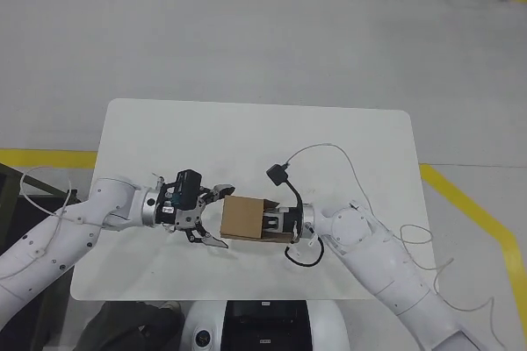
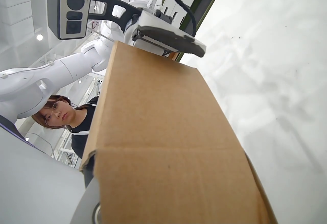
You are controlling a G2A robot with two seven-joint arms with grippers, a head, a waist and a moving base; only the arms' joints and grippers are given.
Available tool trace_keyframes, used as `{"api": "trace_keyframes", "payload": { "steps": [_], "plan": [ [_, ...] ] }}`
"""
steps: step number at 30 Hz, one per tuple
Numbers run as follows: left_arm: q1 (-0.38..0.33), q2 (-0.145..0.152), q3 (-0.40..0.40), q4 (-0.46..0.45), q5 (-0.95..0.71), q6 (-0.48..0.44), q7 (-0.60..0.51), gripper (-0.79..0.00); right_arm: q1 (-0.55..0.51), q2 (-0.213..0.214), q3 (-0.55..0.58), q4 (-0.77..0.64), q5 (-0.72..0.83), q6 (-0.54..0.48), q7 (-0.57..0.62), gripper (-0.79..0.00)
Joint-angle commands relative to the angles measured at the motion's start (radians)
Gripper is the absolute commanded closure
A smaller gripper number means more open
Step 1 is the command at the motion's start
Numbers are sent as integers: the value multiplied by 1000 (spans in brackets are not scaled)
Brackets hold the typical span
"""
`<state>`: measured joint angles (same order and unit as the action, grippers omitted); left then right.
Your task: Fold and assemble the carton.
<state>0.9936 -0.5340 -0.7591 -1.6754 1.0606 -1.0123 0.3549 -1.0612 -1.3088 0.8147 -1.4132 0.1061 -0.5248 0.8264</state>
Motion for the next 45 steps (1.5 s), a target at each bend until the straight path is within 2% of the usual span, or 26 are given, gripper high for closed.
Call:
{"api": "trace_keyframes", "payload": {
  "steps": [1,3,6,20,22,23,29,34,45],
  "plan": [
    [-3,-3,4,4,-2,0,-4,-767,2,0,-2,0,-3,4,0,0],
    [-7,-7,9,7,-1,0,-9,-680,3,-1,-4,-1,-6,5,1,0],
    [-11,-10,16,9,-2,0,-14,-619,5,-1,-5,-1,-6,6,1,0],
    [-18,-13,31,11,6,0,-4,-542,9,0,-4,-1,-10,22,7,0],
    [-17,-12,30,14,6,0,3,-526,9,1,-3,-2,-15,21,5,-157],
    [-16,-12,29,15,6,0,5,-517,9,1,-3,-2,-18,22,4,-200],
    [-8,-8,24,21,9,0,26,-489,10,2,-2,-6,-27,30,2,-265],
    [1,-3,17,28,16,0,49,-483,13,3,1,-10,-33,46,3,-354],
    [29,15,-14,55,31,0,123,-419,1,16,43,-32,-34,66,5,-354]
  ]
}}
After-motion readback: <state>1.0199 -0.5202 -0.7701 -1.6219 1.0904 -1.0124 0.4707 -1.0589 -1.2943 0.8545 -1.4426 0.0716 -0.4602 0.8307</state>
